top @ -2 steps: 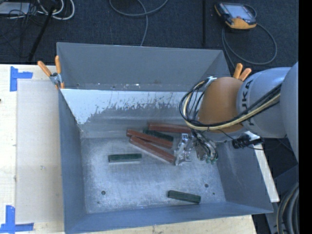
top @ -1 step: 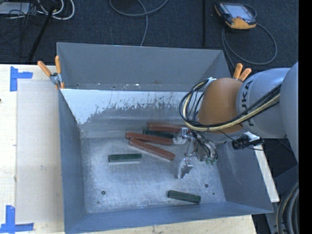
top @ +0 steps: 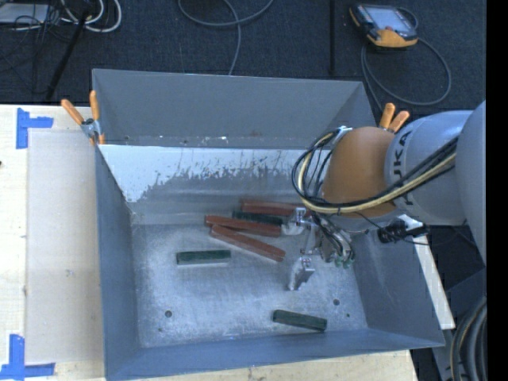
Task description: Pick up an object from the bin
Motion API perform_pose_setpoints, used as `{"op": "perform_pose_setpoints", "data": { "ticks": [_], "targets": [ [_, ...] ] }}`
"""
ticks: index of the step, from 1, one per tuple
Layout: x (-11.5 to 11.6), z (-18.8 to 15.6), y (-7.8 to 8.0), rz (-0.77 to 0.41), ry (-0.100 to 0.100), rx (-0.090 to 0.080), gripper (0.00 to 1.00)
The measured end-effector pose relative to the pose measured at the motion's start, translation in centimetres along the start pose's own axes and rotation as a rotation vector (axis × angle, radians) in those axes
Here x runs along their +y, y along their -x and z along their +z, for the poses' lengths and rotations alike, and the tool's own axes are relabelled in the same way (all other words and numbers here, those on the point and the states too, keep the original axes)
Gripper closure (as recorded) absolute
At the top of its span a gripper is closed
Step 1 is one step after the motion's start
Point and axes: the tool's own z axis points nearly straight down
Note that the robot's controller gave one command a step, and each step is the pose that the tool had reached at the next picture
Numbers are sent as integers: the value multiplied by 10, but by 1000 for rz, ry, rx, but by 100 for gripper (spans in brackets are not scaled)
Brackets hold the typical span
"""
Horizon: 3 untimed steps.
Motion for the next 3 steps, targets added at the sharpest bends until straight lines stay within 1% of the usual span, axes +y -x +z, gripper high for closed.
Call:
{"op": "perform_pose_setpoints", "data": {
  "ticks": [1,2,3],
  "targets": [
    [45,-2,16,137,-1,-8,100],
    [45,-2,16,136,-1,-9,100],
    [59,-191,-26,158,3,-3,100]
  ]
}}
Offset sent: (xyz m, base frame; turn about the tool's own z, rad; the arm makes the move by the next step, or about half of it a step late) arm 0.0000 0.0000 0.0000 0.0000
